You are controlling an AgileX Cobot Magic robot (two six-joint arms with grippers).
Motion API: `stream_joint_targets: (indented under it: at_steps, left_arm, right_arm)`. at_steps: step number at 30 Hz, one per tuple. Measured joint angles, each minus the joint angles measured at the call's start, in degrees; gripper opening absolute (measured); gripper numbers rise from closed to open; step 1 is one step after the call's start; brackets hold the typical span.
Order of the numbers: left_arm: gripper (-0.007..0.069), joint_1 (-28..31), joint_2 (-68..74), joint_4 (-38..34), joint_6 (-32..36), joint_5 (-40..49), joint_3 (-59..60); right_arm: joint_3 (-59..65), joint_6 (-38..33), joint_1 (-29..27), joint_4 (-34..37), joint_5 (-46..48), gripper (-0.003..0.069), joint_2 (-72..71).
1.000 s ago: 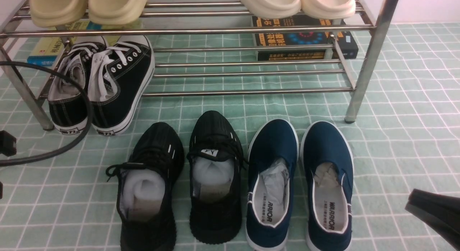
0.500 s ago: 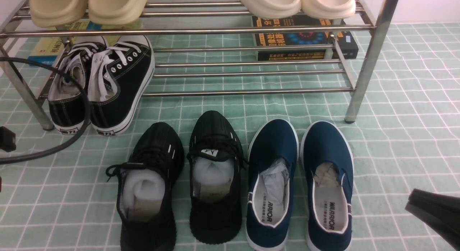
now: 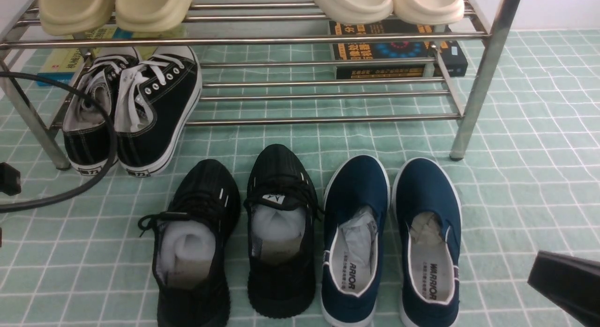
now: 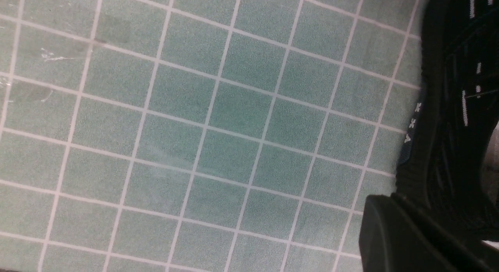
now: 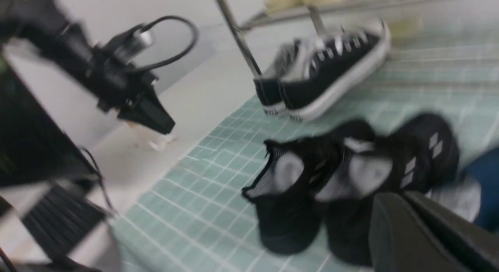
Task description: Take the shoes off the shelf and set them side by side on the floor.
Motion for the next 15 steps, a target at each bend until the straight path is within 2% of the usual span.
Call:
stream_joint_targets:
  at_steps: [1,2,7,10,11,13,15]
  left_arm:
    - [0.0012,0.00,0.00,0.05,0.00,0.00,0.00]
    - [0.0012,0.00,0.00,0.05,0.00,0.02,0.00]
    - [0.0016,0.00,0.00,0.05,0.00,0.07,0.00]
    - [0.0018,0.00,0.00,-0.08,0.00,0.07,0.00]
    - [0.0018,0.00,0.00,-0.07,0.00,0.02,0.00]
    - [0.0019,0.00,0.00,-0.53,0.00,-0.30,0.00]
    - [0.0019,0.00,0.00,-0.69,0.00,-0.66,0.00]
  right_arm:
    - [0.00,0.06,0.00,5.29,2.29,0.0039,-1.32]
    - [0.07,0.05,-0.06,7.62,3.29,0.0040,-2.28]
    - [0.12,0.05,-5.21,13.05,4.02,0.0046,-5.76]
    - [3.47,0.05,-15.23,16.07,-0.18,0.0050,-9.17]
    - [3.81,0.05,-15.79,16.39,-0.55,0.0050,-9.40]
    - [9.70,0.05,-23.72,18.94,-5.67,0.0055,-13.21]
    - [12.31,0.05,-27.06,20.21,-6.94,0.0057,-14.75]
